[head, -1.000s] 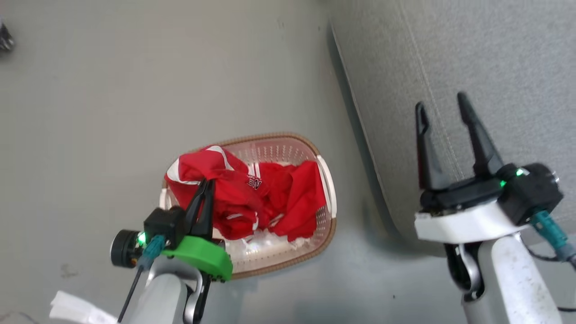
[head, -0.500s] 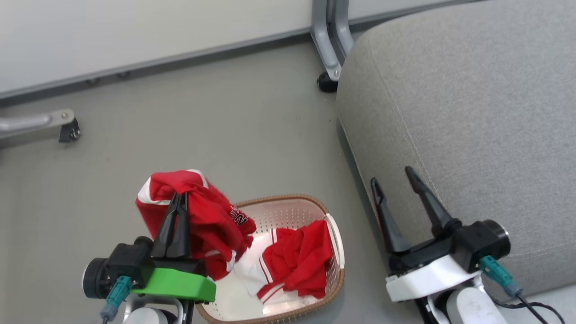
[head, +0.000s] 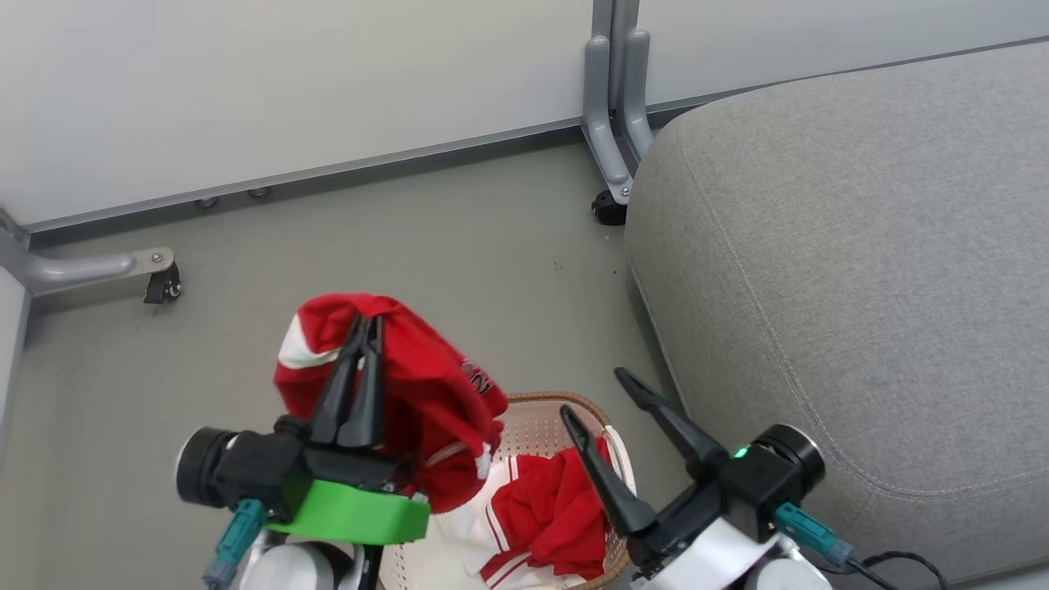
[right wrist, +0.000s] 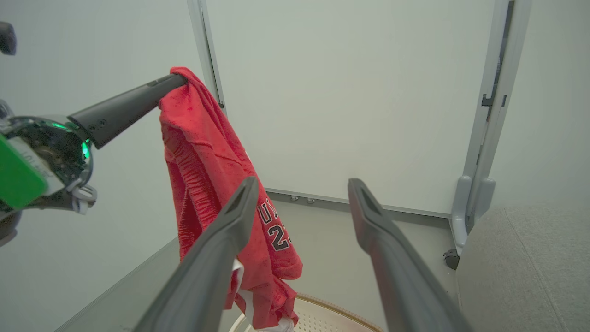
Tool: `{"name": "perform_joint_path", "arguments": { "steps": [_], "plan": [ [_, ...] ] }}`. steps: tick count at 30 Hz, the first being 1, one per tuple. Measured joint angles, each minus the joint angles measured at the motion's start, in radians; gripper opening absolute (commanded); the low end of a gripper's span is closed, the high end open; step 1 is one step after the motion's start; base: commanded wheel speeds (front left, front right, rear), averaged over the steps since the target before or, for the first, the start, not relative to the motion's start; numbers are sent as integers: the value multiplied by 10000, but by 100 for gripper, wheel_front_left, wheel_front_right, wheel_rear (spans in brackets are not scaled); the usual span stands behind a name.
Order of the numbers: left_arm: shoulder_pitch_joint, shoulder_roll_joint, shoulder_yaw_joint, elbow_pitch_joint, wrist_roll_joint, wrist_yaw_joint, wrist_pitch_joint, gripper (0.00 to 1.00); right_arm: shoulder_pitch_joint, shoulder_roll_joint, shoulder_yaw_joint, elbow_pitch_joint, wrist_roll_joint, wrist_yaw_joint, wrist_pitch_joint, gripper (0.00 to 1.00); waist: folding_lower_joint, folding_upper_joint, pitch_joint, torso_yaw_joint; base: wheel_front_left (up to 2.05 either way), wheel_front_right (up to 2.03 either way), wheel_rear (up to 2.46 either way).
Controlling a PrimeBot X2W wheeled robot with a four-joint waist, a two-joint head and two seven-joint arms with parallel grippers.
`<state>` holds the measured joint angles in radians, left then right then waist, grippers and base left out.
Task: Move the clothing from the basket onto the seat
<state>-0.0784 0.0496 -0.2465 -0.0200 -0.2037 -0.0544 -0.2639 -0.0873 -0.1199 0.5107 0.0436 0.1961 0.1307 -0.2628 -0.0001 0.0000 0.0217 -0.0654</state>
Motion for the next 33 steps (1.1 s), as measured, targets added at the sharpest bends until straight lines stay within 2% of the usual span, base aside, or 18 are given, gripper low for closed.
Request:
{"name": "perform_joint_path", "arguments": {
  "steps": [12,21,22,23,24,25,33],
  "plan": [
    [-944,-8,-1705,184,48,-337,-2,0,-1013,-40,1099,1034,247,0,0,100,0,0,184,253,0,0,0],
    [-1219,-8,-2591,393,-313,-395,0,0,-1074,194,393,1453,-324,0,0,100,0,0,269,494,0,0,0],
    [-1242,-10,-2637,439,-311,-395,-2,0,-1074,234,374,1532,-366,0,0,90,0,0,290,516,0,0,0],
    [-1267,-10,-2660,493,-311,-408,0,0,-1075,272,332,1638,-514,0,0,41,0,0,309,538,0,0,0],
    [-1292,-8,-2669,525,-309,-410,0,0,-1076,270,339,1701,-612,0,2,15,0,0,322,554,0,0,0],
    [-1330,-8,-2673,543,-307,-410,0,0,-1076,280,343,1726,-665,0,0,0,0,0,336,573,0,0,0],
    [-1371,-8,-2661,790,-267,-407,-2,0,-1078,336,403,1536,-738,0,0,0,0,0,342,580,0,0,0]
  ]
}}
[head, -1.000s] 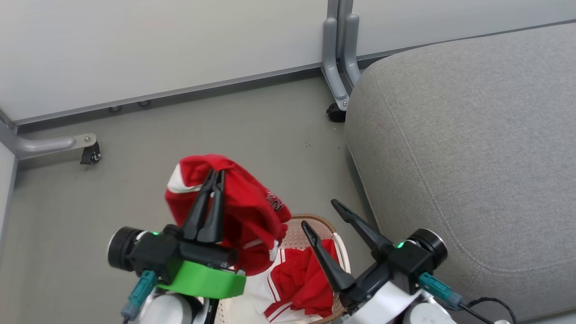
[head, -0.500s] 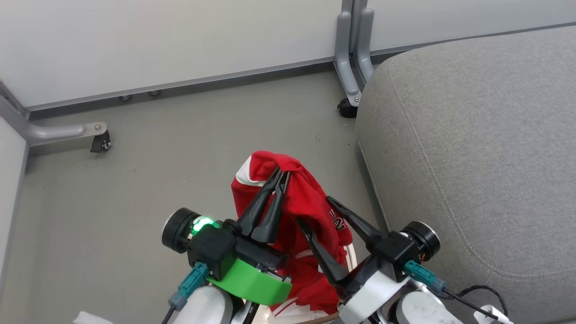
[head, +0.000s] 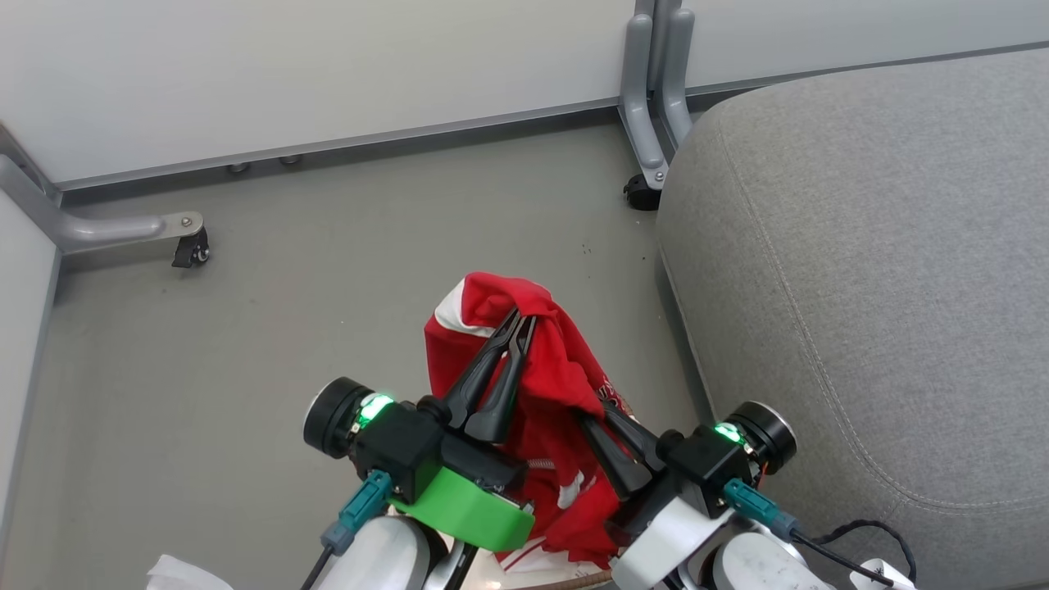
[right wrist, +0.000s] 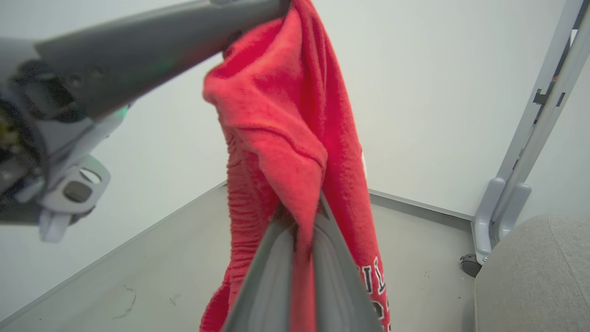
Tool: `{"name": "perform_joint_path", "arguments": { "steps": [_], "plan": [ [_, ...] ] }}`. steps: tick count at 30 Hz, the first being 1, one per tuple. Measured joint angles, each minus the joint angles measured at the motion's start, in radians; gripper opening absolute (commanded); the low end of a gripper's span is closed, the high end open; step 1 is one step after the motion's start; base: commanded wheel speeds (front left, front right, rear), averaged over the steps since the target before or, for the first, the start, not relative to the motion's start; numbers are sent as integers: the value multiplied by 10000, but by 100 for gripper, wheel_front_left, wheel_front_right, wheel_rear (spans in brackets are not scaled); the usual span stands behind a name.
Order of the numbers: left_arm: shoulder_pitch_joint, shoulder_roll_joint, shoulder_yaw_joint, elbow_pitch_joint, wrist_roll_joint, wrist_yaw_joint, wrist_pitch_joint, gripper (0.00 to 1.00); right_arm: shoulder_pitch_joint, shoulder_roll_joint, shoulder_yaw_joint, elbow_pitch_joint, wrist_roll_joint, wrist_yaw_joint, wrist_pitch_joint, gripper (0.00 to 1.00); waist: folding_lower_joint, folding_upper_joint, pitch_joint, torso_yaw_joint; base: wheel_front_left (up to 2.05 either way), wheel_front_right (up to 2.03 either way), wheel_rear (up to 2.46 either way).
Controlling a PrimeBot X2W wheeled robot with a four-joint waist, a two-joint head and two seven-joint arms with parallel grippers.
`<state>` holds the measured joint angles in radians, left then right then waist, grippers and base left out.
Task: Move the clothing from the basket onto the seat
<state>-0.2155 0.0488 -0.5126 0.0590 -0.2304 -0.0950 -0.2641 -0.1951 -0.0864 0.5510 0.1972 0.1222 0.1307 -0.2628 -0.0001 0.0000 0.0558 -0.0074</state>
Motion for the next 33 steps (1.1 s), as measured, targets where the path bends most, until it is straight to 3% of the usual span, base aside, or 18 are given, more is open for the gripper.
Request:
{"name": "perform_joint_path", "arguments": {
  "steps": [3,4,6,7,8,12,23,33],
  "plan": [
    [3,0,38,98,13,0,2,0,0,-6,33,-69,48,0,0,0,0,0,-2,-21,0,0,0],
    [3,0,50,107,12,2,0,6,-1,-8,33,-86,58,0,0,0,0,0,-5,-23,0,0,0],
    [10,0,75,144,12,33,0,32,-1,-10,33,-111,69,0,0,0,0,0,-16,-23,0,0,0],
    [16,-2,105,161,12,86,0,86,-1,-10,29,-136,77,0,0,0,0,0,-25,-21,0,0,0],
    [18,0,132,176,10,105,0,100,-1,-10,23,-153,81,0,0,0,0,0,-33,-17,0,0,0],
    [20,0,238,219,35,293,0,100,2,-10,-42,-188,81,0,0,0,0,0,-73,9,0,0,0],
    [125,-2,297,629,46,274,0,100,54,6,-244,-169,61,0,2,0,0,0,-148,21,0,0,0],
    [39,0,529,681,146,274,0,100,33,40,-890,-943,-142,0,0,0,0,0,128,-694,0,0,0]
  ]
}}
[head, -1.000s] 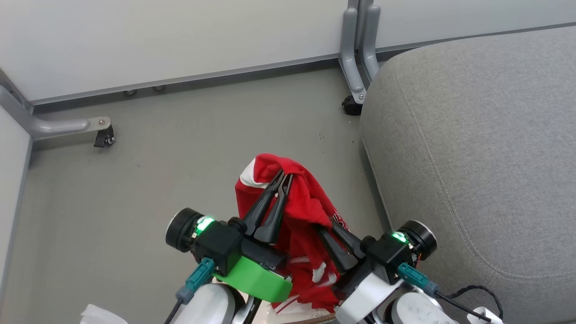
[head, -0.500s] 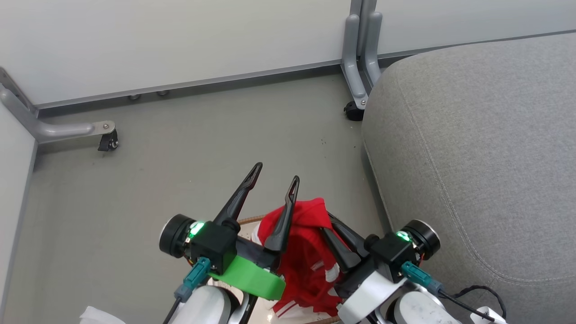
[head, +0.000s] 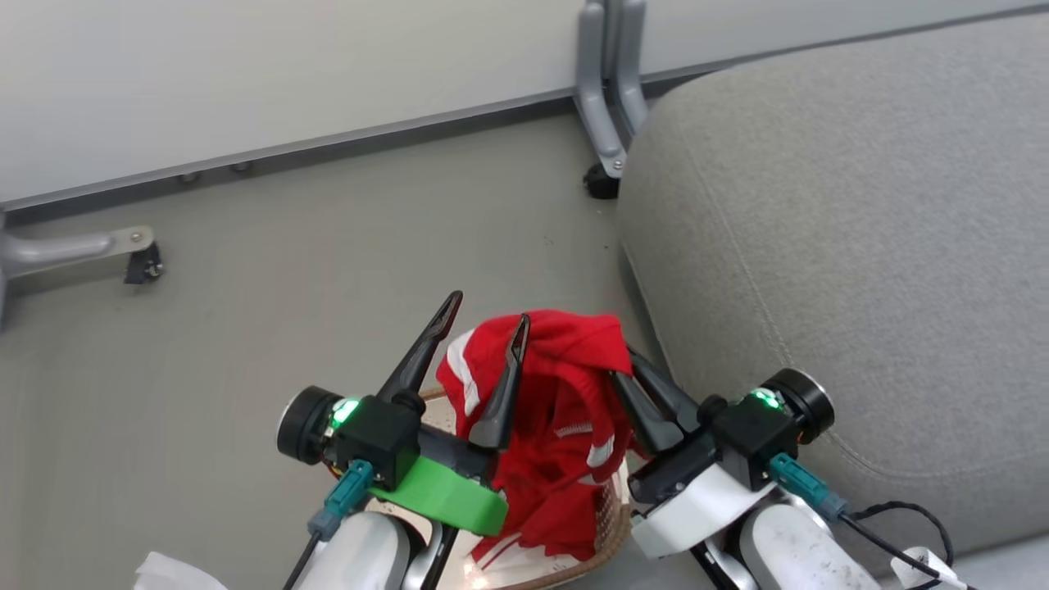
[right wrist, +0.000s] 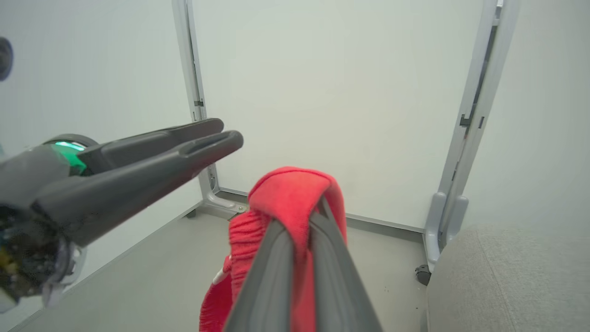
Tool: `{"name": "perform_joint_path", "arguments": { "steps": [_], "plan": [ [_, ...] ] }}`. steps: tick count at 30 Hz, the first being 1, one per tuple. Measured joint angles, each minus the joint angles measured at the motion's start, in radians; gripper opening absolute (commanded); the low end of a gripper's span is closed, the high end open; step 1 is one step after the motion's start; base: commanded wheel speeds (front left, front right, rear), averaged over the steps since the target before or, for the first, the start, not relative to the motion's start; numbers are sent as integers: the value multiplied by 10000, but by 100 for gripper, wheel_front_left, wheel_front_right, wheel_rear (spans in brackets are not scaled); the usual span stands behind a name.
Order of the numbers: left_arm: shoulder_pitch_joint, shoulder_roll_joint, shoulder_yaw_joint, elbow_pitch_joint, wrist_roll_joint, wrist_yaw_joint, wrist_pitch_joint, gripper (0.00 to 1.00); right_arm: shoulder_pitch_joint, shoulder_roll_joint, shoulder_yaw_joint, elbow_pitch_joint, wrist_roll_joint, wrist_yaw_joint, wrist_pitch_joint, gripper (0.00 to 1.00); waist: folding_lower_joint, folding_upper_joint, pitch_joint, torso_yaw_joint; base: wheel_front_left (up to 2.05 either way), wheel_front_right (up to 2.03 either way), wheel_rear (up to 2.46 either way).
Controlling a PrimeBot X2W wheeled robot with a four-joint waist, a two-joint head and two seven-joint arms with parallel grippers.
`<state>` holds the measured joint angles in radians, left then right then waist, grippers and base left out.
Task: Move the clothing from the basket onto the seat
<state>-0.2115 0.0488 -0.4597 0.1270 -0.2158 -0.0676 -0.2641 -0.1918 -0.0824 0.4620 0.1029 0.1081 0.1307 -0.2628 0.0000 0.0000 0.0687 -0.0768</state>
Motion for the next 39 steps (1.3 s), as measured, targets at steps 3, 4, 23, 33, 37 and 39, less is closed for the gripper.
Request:
{"name": "perform_joint_path", "arguments": {
  "steps": [3,4,23,33,37,39],
  "plan": [
    [-131,0,77,38,148,-33,0,100,-62,52,-198,-395,-52,2,2,0,0,0,140,-378,0,0,0],
    [-178,2,79,63,182,-46,0,100,-99,65,-299,-545,-69,2,0,0,0,0,195,-526,0,0,0],
    [-1450,245,-86,752,537,-382,0,100,-384,301,-1766,-2174,-77,0,0,0,1,0,1615,-3459,0,0,0],
    [-2049,299,-508,949,732,-464,35,100,-863,307,-3175,-2485,702,0,2,0,0,0,2718,-4009,0,0,0],
    [-2493,337,-694,890,844,-481,174,100,-1967,249,-4186,-2598,1118,2,0,0,0,0,3249,-3918,0,0,0],
    [-2779,360,-834,802,917,-485,268,100,-2688,-15,-4794,-2566,1377,4,0,0,1,0,3545,-3829,0,0,0]
  ]
}}
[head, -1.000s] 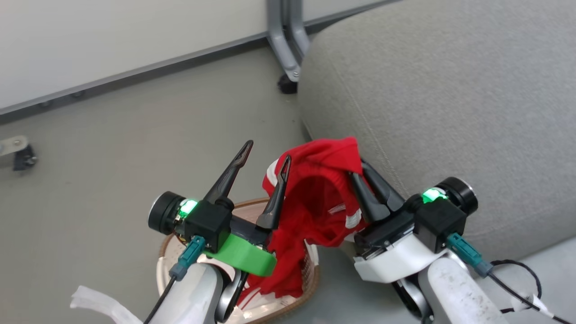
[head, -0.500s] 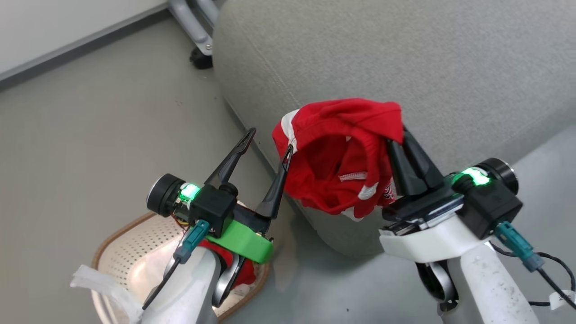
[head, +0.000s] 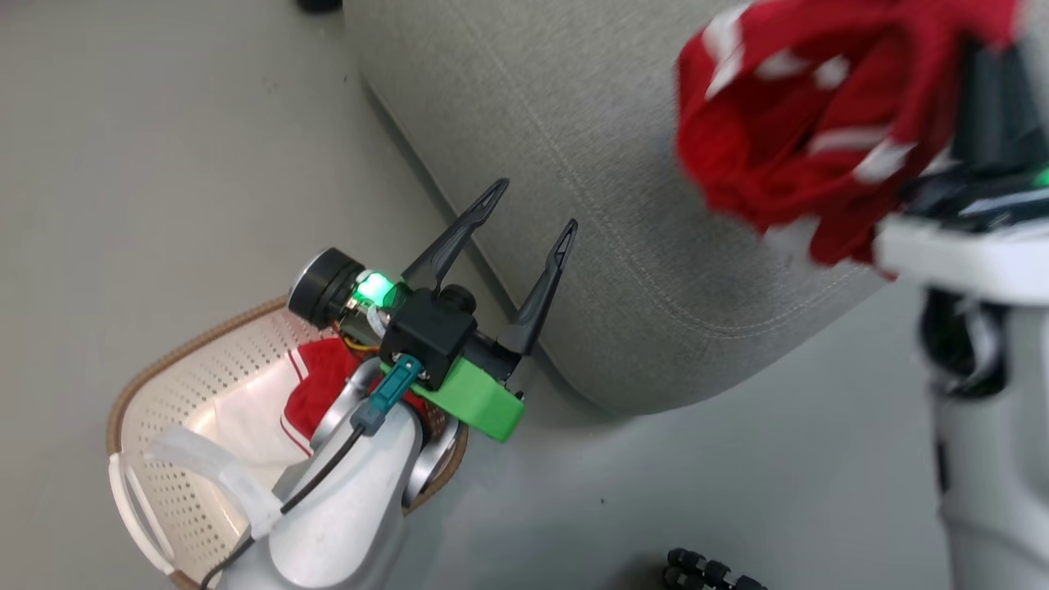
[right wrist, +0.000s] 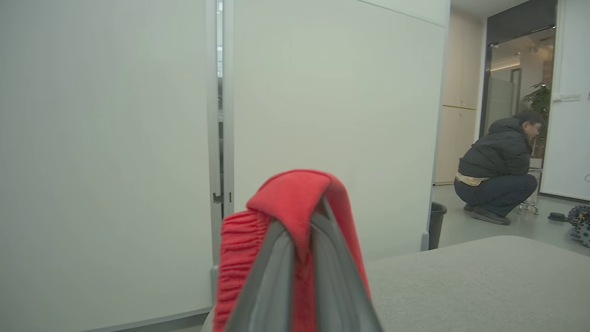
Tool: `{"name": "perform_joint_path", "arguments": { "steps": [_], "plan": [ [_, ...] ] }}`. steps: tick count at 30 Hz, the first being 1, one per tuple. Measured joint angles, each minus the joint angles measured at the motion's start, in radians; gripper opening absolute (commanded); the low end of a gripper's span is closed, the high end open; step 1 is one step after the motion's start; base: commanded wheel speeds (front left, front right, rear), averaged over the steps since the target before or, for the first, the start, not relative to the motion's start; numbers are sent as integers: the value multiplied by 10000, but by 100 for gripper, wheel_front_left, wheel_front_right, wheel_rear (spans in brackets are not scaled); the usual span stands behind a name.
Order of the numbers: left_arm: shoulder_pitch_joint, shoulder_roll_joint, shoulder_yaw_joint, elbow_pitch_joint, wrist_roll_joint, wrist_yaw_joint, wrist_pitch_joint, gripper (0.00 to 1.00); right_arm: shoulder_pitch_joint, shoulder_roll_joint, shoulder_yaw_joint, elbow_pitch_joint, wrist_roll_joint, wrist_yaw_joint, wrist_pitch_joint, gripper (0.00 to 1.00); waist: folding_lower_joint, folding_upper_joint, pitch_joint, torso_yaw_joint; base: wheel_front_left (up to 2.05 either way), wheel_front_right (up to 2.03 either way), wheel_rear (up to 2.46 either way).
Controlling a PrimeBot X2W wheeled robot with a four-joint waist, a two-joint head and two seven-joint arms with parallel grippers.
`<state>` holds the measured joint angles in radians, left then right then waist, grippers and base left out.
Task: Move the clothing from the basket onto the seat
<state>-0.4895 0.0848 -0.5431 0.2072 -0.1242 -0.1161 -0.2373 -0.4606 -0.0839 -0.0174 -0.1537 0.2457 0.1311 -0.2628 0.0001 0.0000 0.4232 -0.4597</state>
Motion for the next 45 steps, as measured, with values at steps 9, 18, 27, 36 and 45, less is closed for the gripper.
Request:
{"name": "perform_joint_path", "arguments": {
  "steps": [9,18,27,36,45],
  "plan": [
    [-1230,115,-740,-88,198,-81,171,100,-3195,-2050,-2042,1471,869,-2,0,0,1,0,1576,648,0,0,0],
    [-2054,90,-1007,-107,211,-86,174,100,-5106,-3248,-2518,3068,857,0,0,0,1,0,2996,1416,0,0,0],
    [-2338,58,-1126,132,207,-81,98,100,-5023,-3074,-1607,5484,188,0,0,0,2,0,4057,1945,0,0,0],
    [-2492,0,-1009,324,8,58,-84,100,-4051,-2353,-1965,5515,-31,0,2,100,1,0,4061,2338,0,0,0],
    [-1986,-132,-623,656,-665,244,-242,100,-2042,-1772,-399,3352,-150,0,0,100,0,0,3183,2634,0,0,0]
  ]
}}
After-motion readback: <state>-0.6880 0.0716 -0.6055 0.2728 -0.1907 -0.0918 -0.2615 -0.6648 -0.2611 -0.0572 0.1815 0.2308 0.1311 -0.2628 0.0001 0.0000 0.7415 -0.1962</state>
